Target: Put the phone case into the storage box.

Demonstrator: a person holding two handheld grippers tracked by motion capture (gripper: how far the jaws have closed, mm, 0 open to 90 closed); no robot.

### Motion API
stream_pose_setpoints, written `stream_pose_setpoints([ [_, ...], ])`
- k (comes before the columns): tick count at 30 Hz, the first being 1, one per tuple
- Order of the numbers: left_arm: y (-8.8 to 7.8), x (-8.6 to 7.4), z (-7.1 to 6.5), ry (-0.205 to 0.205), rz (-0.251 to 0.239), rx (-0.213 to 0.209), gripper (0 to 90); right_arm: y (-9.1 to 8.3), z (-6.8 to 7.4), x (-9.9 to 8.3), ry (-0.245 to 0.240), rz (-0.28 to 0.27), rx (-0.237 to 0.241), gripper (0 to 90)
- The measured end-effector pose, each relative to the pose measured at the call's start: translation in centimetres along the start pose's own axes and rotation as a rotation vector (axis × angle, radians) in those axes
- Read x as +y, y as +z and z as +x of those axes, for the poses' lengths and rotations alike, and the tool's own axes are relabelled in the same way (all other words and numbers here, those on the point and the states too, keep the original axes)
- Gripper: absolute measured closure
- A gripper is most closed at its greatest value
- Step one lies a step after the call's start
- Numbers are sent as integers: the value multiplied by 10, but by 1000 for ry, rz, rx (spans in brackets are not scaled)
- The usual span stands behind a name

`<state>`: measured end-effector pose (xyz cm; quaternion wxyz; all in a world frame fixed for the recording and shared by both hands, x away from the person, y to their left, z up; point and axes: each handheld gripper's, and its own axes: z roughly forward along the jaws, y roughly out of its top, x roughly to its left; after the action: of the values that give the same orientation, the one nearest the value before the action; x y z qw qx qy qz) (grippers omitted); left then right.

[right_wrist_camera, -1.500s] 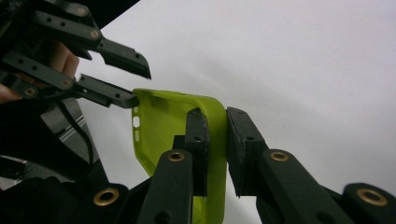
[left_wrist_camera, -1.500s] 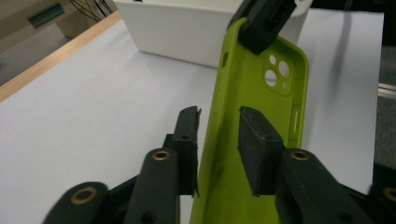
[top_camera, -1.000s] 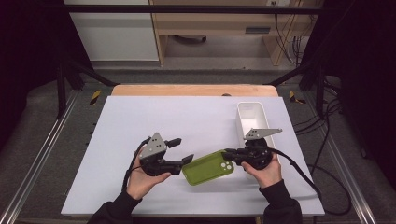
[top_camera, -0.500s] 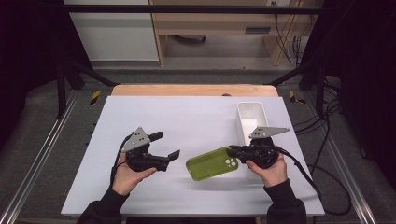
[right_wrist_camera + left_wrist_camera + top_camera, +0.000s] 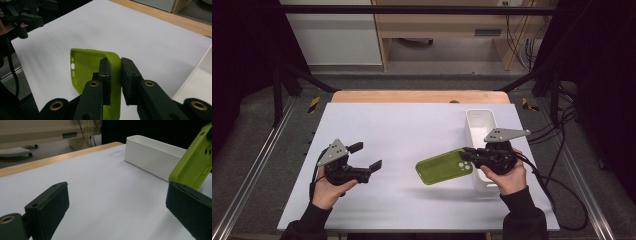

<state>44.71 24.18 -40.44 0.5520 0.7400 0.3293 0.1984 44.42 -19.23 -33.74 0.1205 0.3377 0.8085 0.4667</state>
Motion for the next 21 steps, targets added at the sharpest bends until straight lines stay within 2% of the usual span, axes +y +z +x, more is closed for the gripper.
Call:
stream_pose_setpoints([
  [5,-7,-13,10,-14,17,27,38,-5,1,13,-21,6,-20,794],
  [11,-13,-24,17,-22,13,51,34,-7,1,27,-63,18,-41,794],
  [21,-13,-36,23,-30,27,57,29,-11,0,49,-134,37,-84,793],
])
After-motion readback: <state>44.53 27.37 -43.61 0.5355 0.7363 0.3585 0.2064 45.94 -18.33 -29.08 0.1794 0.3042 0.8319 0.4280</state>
